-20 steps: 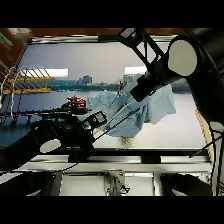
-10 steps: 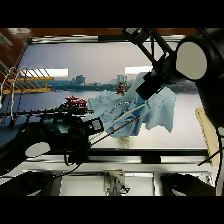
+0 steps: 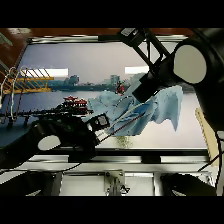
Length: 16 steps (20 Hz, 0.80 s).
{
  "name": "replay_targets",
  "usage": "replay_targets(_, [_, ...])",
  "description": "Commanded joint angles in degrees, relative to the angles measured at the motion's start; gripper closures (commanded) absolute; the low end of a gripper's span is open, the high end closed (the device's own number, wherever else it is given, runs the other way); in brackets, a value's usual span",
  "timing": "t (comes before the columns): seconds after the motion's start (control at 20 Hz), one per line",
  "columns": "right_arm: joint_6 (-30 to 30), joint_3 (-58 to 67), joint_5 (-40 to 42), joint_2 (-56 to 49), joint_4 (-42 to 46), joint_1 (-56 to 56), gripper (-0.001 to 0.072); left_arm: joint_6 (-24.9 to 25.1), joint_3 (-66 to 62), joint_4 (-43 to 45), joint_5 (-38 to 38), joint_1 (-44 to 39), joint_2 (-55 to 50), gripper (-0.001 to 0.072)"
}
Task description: Fold the shirts.
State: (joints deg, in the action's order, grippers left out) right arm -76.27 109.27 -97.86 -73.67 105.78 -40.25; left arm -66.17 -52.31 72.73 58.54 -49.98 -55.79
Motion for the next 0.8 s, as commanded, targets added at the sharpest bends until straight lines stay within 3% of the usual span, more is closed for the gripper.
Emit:
replay_targets(0.0, [-0.4, 0.0, -2.3, 0.0, -0.2, -2.2, 0.0635, -0.2, 0.0, -3.0, -8.4, 0.4, -4.6, 0.066])
replay_targets(0.4, [-4.7, 0.0, -4.2, 0.6, -0.8, -2.2, 0.0635, -0.5, 2.5, -6.8, -10.4, 4.7, -5.1, 0.066])
replay_targets(0.6, [-7.2, 0.0, -2.8, 0.5, -10.0, -2.2, 0.0635, -0.2, 2.5, -8.7, -12.6, 4.5, -5.3, 0.066])
replay_targets(0.75, [-8.3, 0.0, -3.4, 0.5, -10.3, -2.2, 0.0634, 0.2, 2.5, -8.7, -12.5, 4.5, -5.3, 0.066])
